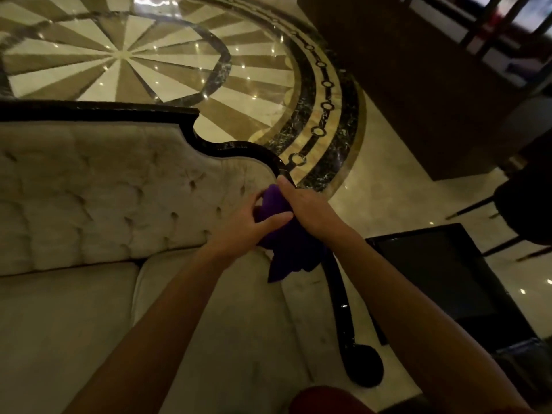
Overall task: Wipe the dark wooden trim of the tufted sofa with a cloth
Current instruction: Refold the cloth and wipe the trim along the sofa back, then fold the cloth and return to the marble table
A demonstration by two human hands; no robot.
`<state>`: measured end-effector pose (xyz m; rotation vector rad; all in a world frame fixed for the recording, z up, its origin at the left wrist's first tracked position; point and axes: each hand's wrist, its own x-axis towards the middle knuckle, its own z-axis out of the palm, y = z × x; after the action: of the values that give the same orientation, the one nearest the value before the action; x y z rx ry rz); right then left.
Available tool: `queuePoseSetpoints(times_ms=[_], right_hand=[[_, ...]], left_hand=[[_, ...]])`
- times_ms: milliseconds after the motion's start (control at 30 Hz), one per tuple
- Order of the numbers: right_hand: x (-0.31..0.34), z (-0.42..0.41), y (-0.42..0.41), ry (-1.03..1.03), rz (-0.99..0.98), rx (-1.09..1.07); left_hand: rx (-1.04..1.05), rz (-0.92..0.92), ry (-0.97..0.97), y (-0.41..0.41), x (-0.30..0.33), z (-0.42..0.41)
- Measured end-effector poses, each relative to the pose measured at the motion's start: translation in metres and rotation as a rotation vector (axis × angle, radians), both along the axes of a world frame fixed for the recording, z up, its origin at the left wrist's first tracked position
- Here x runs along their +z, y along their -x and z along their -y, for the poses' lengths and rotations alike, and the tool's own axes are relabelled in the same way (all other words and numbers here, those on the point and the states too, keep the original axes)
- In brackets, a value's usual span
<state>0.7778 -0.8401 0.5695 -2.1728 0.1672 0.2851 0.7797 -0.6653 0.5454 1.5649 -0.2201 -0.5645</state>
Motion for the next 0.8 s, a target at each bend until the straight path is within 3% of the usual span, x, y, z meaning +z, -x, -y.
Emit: queuePoseSetpoints(times_ms=[267, 433, 533, 633, 800], right_hand=[[0.042, -0.019, 0.054, -0.119, 0.174, 0.215], [0.026, -0.006, 0.070, -0.186, 0.178, 0.143], [-0.002, -0.006, 0.099, -0.221, 0.123, 0.068], [-0.018, -0.029, 0.126, -0.304, -0.086, 0.087], [-0.030, -0.134, 0.180, -0.361, -0.398, 0.308]], left_hand=[[0.155, 0.116, -0.103, 0.071, 0.043, -0.031], [0.374, 0.144, -0.038, 0.111, 0.059, -0.038], [0.566, 0.156, 0.019, 0.156, 0.053, -0.055], [0.780, 0.122, 0.098, 0.202, 0.047, -0.082], [1.042, 0.111, 0.202, 0.291, 0.037, -0.150]])
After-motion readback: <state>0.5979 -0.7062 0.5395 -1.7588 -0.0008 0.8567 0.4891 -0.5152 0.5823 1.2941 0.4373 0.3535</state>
